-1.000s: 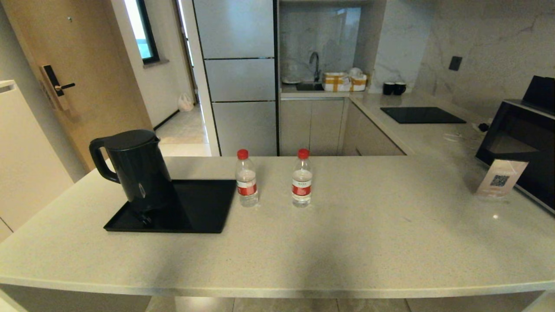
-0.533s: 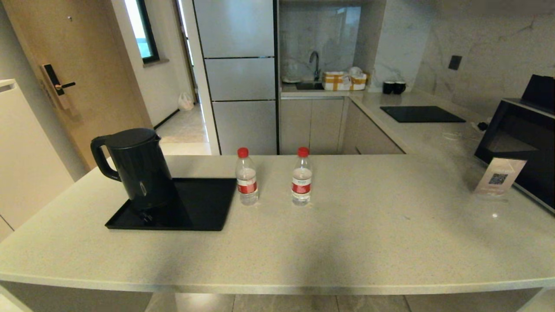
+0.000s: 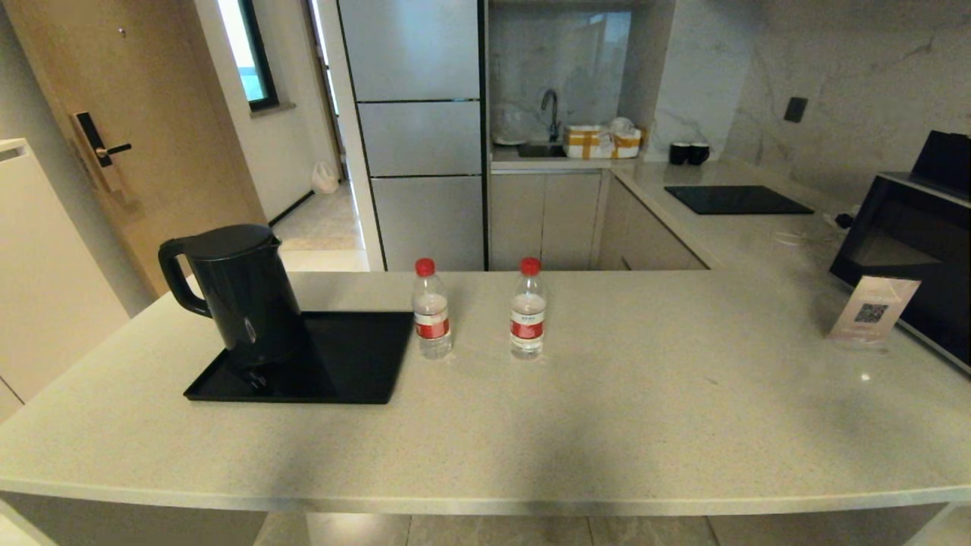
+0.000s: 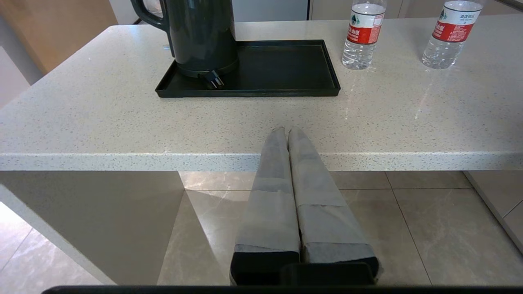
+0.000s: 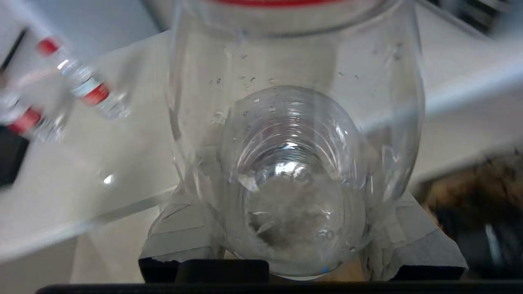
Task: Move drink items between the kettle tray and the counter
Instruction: Place it on the tray
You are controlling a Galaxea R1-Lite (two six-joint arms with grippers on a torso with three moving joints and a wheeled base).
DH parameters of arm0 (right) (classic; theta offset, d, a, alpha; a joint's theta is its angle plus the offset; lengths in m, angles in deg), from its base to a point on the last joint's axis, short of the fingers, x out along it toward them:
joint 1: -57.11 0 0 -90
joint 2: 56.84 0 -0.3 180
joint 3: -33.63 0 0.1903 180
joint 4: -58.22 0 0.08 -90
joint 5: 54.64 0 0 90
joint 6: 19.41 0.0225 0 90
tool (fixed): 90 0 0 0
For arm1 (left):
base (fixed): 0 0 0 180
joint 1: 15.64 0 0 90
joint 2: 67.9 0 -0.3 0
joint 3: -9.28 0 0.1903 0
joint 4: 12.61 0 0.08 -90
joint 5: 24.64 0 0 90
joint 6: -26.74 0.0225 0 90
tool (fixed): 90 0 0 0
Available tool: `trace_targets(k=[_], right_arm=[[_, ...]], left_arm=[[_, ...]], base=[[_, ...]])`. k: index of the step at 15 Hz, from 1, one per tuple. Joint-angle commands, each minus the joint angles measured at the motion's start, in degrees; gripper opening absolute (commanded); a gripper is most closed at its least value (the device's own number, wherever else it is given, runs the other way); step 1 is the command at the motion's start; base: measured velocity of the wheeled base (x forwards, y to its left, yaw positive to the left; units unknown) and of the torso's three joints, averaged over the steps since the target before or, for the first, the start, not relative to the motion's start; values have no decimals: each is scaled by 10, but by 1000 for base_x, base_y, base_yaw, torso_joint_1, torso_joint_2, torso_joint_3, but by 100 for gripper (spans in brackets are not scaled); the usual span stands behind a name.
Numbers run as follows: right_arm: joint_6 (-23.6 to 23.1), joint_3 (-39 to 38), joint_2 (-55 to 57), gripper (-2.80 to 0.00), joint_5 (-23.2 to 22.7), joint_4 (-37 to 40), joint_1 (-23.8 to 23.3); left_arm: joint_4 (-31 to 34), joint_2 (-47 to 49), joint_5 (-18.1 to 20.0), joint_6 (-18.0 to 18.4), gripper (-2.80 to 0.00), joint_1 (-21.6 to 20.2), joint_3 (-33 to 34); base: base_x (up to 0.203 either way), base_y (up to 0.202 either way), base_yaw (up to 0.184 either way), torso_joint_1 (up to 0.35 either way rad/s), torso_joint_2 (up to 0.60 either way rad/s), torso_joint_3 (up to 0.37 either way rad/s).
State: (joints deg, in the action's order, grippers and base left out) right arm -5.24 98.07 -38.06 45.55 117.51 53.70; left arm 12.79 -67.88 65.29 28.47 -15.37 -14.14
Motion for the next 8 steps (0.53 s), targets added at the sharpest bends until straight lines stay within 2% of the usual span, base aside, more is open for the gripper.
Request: trace_targets(k=[1,3,5,7,8], right_arm=[[7,43,-23,-280,-5,43,-6],[-52,50,-26,-280,-75,62,-7],[-47,25,-31,-280,-96,51,-4],[-44,-27,-64,-280,-111,15,43],[-46,-61,-90,-280,-114,0,45]], left_arm=[[0,-1,0,0,-280,0,0],[0,-1,0,0,-280,0,0],[0,0,0,0,-280,0,0],[0,-1,0,0,-280,0,0],[0,-1,0,0,-280,0,0]], base=[[0,0,0,0,0,0],[0,0,0,0,0,0],[0,0,0,0,0,0],[0,0,0,0,0,0],[0,0,0,0,0,0]])
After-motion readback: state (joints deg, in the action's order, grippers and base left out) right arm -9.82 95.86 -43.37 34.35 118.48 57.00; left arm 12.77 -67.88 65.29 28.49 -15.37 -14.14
